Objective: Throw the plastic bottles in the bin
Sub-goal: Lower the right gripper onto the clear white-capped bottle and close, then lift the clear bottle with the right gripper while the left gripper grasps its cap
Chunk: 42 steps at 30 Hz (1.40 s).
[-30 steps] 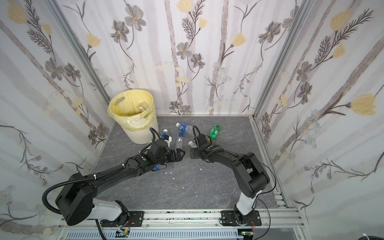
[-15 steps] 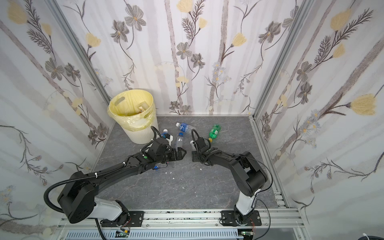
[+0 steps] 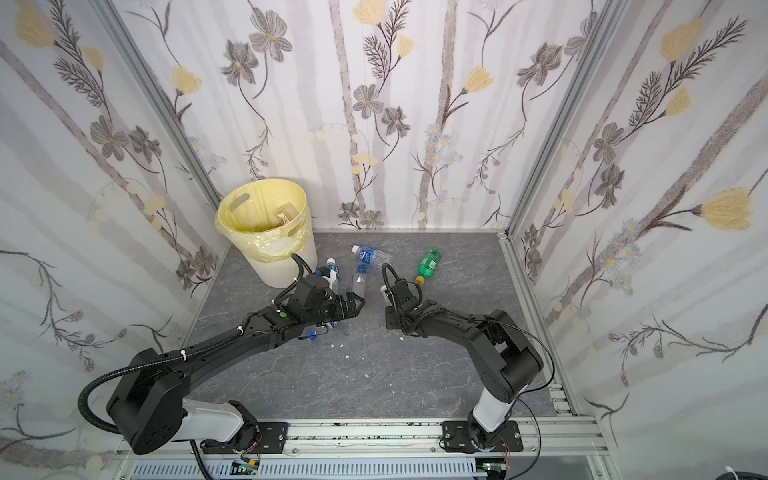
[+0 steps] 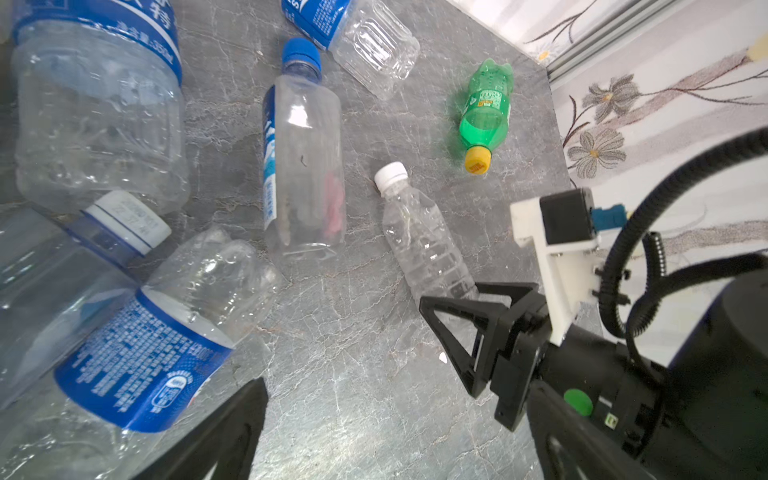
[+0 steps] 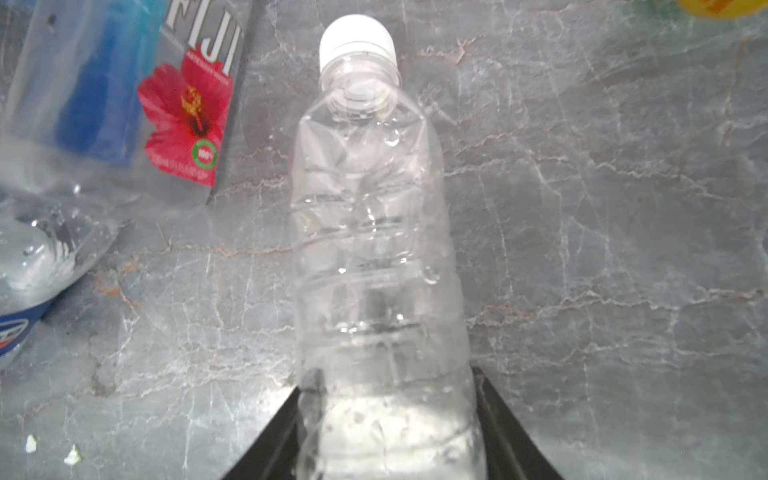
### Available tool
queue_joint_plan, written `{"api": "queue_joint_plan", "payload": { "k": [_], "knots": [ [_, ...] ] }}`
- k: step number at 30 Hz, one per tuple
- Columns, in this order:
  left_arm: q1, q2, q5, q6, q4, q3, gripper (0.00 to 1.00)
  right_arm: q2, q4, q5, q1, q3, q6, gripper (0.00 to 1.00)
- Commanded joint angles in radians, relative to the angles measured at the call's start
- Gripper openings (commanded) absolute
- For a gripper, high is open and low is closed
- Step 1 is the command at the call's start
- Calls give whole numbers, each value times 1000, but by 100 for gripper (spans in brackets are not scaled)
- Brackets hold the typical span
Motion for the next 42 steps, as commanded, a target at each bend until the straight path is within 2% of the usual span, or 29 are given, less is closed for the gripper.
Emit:
{"api": "queue_joint_plan", "payload": {
  "k": [1, 6, 14, 21, 34, 42],
  "knots": [
    [9, 12, -15, -24, 6, 23, 100, -33, 0, -6, 2, -28, 1, 52],
    [23, 64, 25, -38, 8, 78, 100, -132, -17, -9, 10, -50, -1, 52],
    [58, 130, 60, -123, 13, 177, 100, -320, 5, -82, 50, -59, 80, 53],
    [61, 162, 83, -120, 18, 239, 100, -328, -35, -131, 60, 38, 62, 53],
    [66, 208, 108, -185, 43, 288, 100, -276, 43, -177, 60, 107, 92, 53],
    [66, 236, 104, -199, 48, 319, 89, -262, 69, -194, 62, 123, 101, 53]
  ]
}}
